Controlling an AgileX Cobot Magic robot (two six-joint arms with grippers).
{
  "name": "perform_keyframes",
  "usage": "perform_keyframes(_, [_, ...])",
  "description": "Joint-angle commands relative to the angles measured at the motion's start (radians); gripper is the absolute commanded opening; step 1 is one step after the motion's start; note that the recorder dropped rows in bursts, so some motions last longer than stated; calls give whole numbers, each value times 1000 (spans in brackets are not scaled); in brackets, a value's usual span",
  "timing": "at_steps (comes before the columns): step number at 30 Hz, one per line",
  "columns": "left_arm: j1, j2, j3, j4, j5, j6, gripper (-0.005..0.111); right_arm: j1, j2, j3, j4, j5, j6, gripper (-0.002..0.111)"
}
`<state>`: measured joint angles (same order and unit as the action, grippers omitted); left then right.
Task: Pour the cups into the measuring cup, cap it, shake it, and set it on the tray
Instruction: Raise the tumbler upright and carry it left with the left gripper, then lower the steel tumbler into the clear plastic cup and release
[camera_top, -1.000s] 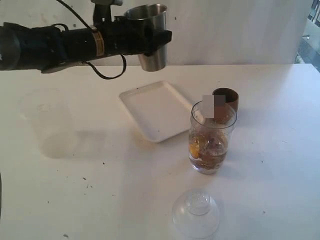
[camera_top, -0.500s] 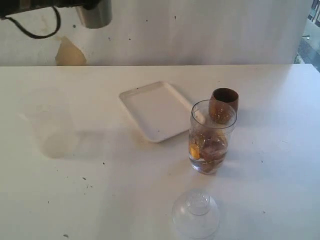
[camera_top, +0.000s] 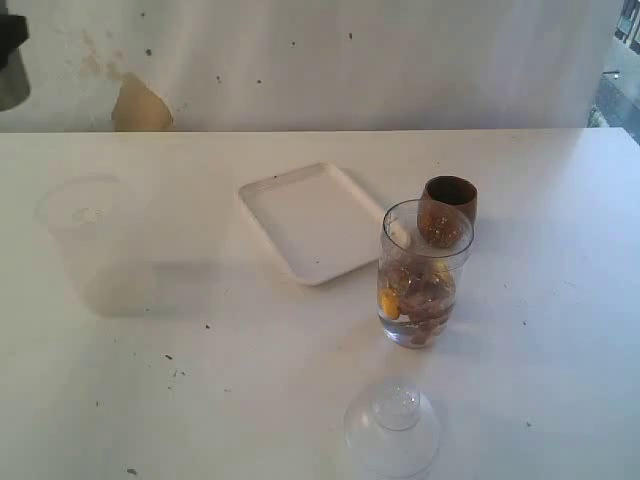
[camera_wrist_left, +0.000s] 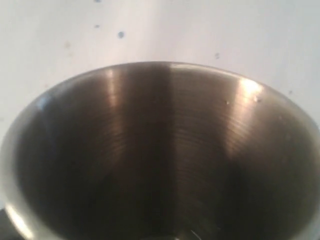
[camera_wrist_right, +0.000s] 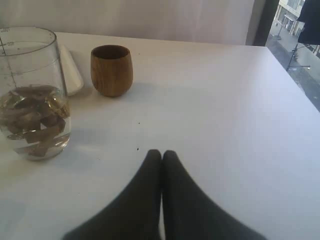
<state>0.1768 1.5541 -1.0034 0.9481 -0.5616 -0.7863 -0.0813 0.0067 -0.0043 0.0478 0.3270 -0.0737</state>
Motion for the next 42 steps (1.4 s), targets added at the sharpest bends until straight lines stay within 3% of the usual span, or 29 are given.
perform_keyframes(1, [86,42,76,-142,-107,144,0,4,-7,4,4,-10,0,0])
perform_keyframes(4, [114,116,136,-303,-230,256,0,4,-7,4,4,-10,0,0])
perform_keyframes(7, [114,222,167,-326,-351,402,0,4,-7,4,4,-10,0,0])
perform_keyframes(16, [112,521,166,-484,-601,504,0,4,-7,4,4,-10,0,0])
perform_keyframes(23, [111,635,79,-359,-563,514,0,4,-7,4,4,-10,0,0])
perform_keyframes(31, [105,692,-25,-166,-537,398,0,4,-7,4,4,-10,0,0])
perform_keyframes(42, [-7,707,-59,-138,-485,406,0,4,-7,4,4,-10,0,0])
